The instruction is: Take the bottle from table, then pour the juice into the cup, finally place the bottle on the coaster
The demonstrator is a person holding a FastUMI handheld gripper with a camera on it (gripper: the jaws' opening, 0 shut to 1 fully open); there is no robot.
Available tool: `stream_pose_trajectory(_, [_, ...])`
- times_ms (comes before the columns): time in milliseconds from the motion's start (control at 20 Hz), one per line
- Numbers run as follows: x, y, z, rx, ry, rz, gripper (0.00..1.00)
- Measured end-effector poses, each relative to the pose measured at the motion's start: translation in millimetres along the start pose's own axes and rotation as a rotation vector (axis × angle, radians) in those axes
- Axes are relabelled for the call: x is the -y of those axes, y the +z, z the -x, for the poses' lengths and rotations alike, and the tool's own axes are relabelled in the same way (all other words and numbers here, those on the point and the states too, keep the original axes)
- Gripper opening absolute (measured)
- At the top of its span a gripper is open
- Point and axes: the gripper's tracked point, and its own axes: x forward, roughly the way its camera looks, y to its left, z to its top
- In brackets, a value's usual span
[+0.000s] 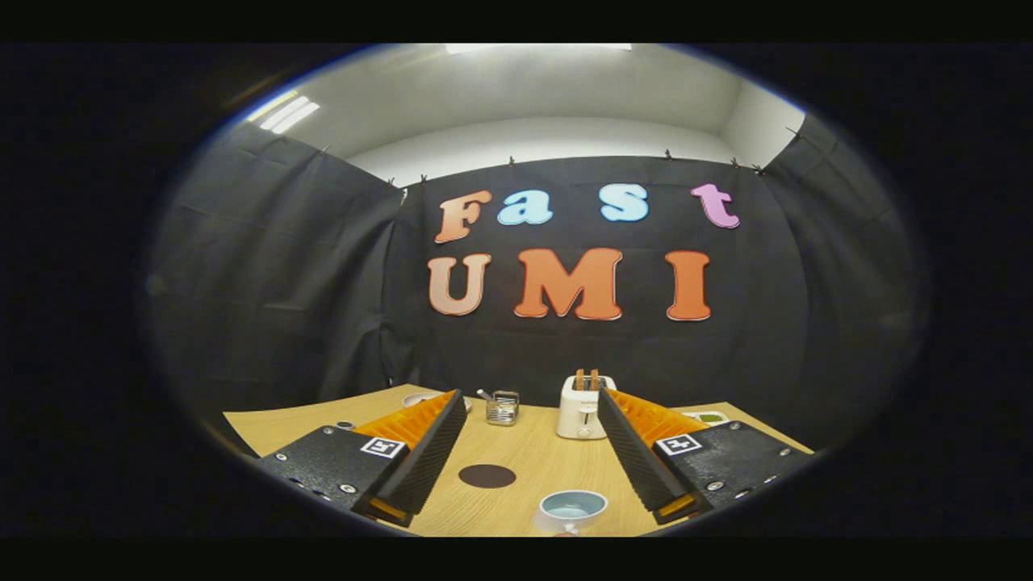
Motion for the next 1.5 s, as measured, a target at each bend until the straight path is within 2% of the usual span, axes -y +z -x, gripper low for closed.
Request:
stream_pose_trajectory(200, [-36.9, -26.3, -0.2, -0.043, 0.075, -0.027, 0.97])
stream_pose_trajectory(850, [-108.6, -108.2, 5.8, -0.183, 0.161, -0.104, 0.97])
stream_pose_trajectory(1500, [-171.0, -143.7, 5.2, -0.221, 0.252, -0.088, 0.97])
